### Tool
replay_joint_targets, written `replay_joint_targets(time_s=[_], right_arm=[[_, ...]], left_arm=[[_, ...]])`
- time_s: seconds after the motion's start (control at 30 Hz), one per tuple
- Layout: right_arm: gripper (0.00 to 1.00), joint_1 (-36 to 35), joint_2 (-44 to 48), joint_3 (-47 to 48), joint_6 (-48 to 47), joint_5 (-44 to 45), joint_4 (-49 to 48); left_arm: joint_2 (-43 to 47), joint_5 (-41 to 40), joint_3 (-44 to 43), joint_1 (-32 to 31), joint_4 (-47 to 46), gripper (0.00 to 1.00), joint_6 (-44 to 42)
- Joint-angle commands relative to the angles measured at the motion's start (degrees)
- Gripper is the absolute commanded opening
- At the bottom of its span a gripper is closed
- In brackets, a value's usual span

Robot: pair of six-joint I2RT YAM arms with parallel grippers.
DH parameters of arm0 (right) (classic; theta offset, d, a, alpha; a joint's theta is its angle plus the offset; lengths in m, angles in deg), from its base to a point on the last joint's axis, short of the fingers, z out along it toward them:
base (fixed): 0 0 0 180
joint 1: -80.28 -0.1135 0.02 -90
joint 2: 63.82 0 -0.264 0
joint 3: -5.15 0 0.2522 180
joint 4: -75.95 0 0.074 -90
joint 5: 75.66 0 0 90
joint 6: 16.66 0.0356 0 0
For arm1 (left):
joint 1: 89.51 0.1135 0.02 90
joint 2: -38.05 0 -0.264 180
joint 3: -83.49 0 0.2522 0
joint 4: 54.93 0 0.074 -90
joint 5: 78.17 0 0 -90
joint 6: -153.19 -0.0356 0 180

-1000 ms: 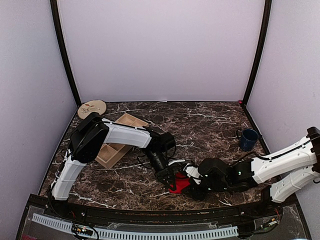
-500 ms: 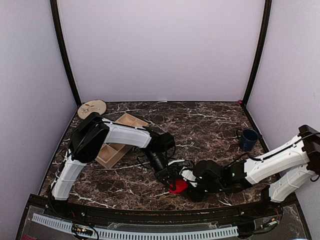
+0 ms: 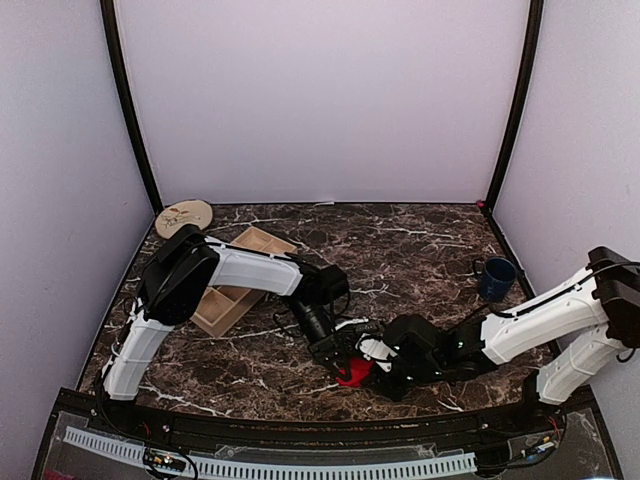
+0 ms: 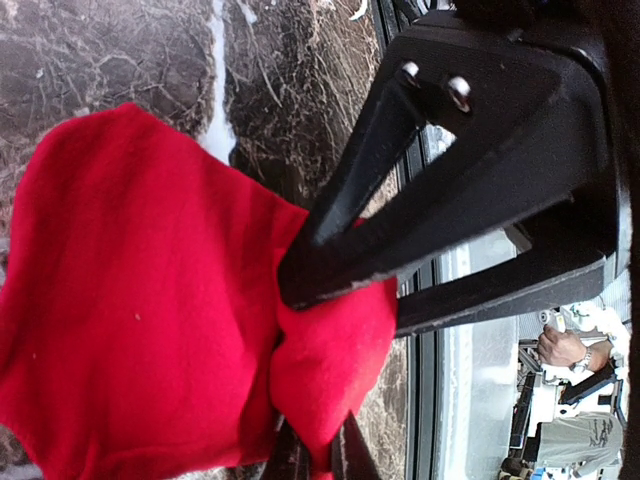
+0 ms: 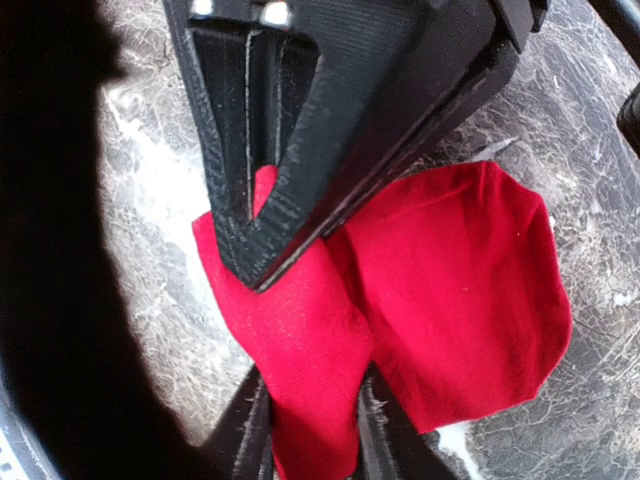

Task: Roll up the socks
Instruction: Roll the sock at the center of the board.

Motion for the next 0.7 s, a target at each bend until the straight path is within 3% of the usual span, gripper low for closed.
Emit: replay_joint_targets(time_s=[0.0, 0.17, 0.43, 0.67], right_arm=[[0.17, 0.9, -0.4, 1.4, -0.4, -2.7, -2.3], [0.09, 1.0, -0.5, 1.4, -0.3, -3.9, -2.0], [0.02, 2.3, -1.1, 0.0, 1.3, -6.1, -2.9], [0.0, 5.0, -1.1, -1.9, 4.0, -7.9, -4.7]], left_arm=[[-1.0, -2.4, 0.1, 0.4, 1.9, 0.0, -0.6], [-1.0, -4.2, -0.1, 0.7, 1.3, 0.01, 0.8], [0.0, -7.7, -1.0, 2.4, -2.1, 0.18, 5.8], [4.7, -6.2, 4.4, 4.6, -11.0, 0.29, 12.0]])
